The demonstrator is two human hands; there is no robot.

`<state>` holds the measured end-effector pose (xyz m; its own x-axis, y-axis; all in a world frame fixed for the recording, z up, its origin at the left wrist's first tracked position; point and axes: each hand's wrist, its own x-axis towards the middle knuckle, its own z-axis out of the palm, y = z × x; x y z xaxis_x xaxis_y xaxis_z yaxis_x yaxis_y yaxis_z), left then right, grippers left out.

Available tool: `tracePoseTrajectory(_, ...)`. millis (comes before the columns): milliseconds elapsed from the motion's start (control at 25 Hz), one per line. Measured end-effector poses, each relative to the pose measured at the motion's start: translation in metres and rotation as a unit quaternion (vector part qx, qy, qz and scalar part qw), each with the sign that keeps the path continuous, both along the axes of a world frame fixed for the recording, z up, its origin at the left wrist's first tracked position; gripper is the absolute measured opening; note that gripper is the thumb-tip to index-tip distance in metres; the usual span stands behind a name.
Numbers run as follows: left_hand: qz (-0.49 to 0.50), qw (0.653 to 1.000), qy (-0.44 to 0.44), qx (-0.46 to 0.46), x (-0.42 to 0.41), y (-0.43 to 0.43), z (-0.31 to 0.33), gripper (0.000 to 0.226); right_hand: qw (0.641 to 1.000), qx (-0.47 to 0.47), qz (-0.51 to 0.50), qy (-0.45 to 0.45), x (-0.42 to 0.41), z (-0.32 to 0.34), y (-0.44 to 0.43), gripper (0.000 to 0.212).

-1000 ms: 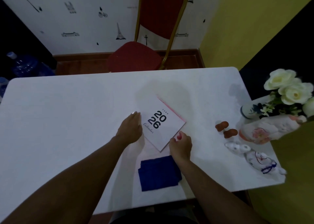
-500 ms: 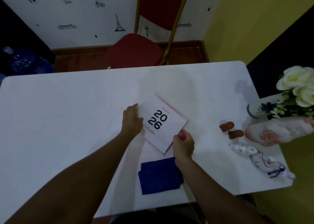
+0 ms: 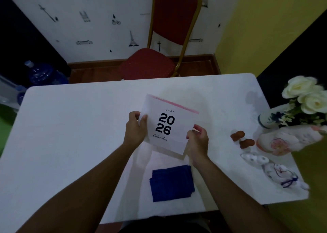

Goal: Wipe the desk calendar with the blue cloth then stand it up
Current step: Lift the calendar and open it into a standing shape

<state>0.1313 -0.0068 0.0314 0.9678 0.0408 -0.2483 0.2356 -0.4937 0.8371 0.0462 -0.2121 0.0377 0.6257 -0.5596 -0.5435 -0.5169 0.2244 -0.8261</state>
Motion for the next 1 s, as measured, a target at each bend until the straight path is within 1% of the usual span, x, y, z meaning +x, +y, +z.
tracePoseTrajectory(80, 0.001, 1.0, -0.028, -0.005, -0.004, -0.002, 0.009, 0.028, 0.999, -0.03, 0.024, -0.02, 0.004, 0.007, 0.0, 0.031)
tracePoseTrajectory(240, -0.036, 0.998, -0.045, -0.029, -0.016, -0.003, 0.012, 0.027, 0.992, -0.079, 0.073, -0.058, 0.008, 0.01, -0.006, 0.04)
tracePoseTrajectory(360, -0.066, 0.996, -0.03, -0.048, -0.031, 0.0, 0.0, 0.025, 0.987, -0.105, 0.108, -0.057, 0.007, -0.001, -0.017, 0.043)
tracePoseTrajectory(560, -0.104, 0.992, 0.012, -0.073, -0.053, 0.012, -0.023, 0.032, 0.979, -0.12, 0.15, -0.066, -0.003, -0.021, -0.027, 0.045)
tracePoseTrajectory(680, -0.134, 0.988, 0.029, -0.07, -0.052, 0.019, -0.028, 0.034, 0.964, -0.145, 0.217, -0.047, -0.011, -0.03, -0.033, 0.044)
tracePoseTrajectory(760, -0.171, 0.983, 0.036, -0.05, -0.048, 0.026, -0.033, 0.032, 0.948, -0.166, 0.271, -0.038, -0.016, -0.035, -0.041, 0.052)
tracePoseTrajectory(840, -0.209, 0.976, 0.053, -0.022, -0.044, 0.032, -0.037, 0.029, 0.922, -0.183, 0.339, -0.037, -0.021, -0.038, -0.051, 0.062)
tracePoseTrajectory(880, -0.229, 0.971, 0.061, -0.012, -0.043, 0.034, -0.037, 0.031, 0.911, -0.184, 0.367, -0.037, -0.022, -0.04, -0.054, 0.064)
tracePoseTrajectory(920, -0.253, 0.965, 0.064, 0.001, -0.041, 0.036, -0.039, 0.035, 0.897, -0.197, 0.393, -0.04, -0.022, -0.045, -0.059, 0.06)
tracePoseTrajectory(960, -0.28, 0.958, 0.058, 0.022, -0.038, 0.038, -0.042, 0.041, 0.875, -0.227, 0.425, -0.039, -0.021, -0.052, -0.063, 0.055)
tracePoseTrajectory(1000, -0.31, 0.948, 0.047, 0.06, -0.035, 0.04, -0.046, 0.048, 0.842, -0.275, 0.463, -0.031, -0.02, -0.057, -0.068, 0.053)
